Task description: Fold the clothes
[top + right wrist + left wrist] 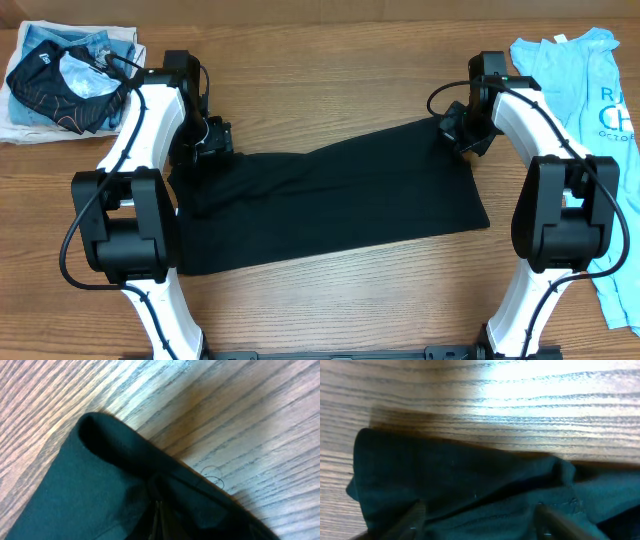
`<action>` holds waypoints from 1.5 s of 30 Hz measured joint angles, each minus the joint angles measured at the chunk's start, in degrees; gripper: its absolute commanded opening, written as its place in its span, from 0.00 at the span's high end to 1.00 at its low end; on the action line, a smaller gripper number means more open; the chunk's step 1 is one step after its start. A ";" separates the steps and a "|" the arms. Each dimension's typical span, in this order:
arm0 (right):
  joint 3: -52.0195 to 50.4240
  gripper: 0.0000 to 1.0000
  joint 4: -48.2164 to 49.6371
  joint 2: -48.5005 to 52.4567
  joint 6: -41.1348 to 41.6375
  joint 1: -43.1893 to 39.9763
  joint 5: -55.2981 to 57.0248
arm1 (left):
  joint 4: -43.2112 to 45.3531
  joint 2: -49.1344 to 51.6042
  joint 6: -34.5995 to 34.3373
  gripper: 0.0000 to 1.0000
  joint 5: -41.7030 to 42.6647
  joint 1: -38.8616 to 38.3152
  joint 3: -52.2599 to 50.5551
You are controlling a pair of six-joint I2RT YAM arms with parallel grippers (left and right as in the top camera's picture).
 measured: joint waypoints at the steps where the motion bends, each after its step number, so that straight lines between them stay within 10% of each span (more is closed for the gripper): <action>1: -0.02 0.96 -0.02 0.00 -0.02 0.00 0.02 | 0.04 0.00 0.02 0.78 0.02 0.00 0.00; 3: -0.09 0.96 -0.02 0.00 0.00 0.00 0.02 | 0.22 0.00 0.28 0.96 0.11 0.00 0.00; 8: -0.15 0.96 0.02 0.00 0.00 0.00 0.00 | 0.59 0.02 0.28 0.96 0.24 0.00 0.00; 12: -0.15 0.96 0.44 0.00 0.00 0.00 0.00 | 0.87 0.00 0.22 0.49 0.66 0.00 0.00; 13: -0.15 0.96 0.44 0.00 0.00 0.00 0.02 | 0.81 0.00 0.28 0.18 0.87 0.00 0.00; 15: -0.15 0.96 0.46 0.00 -0.02 0.00 0.00 | 0.17 0.00 0.76 0.11 1.95 0.00 0.00; 27: -0.17 0.96 1.16 0.00 0.00 0.00 0.00 | -2.19 0.02 2.16 0.27 8.76 0.00 -0.07; 36: -0.17 0.96 2.05 0.00 -0.02 0.00 0.02 | -2.03 0.26 0.15 0.96 7.50 0.00 -0.44; 41: -0.17 0.96 2.03 0.00 0.00 0.00 0.02 | -1.97 0.28 0.02 0.96 7.50 0.00 -0.44; 45: -0.17 0.96 2.05 0.00 0.00 0.00 0.02 | -1.97 0.28 -0.07 0.47 7.54 0.00 -0.44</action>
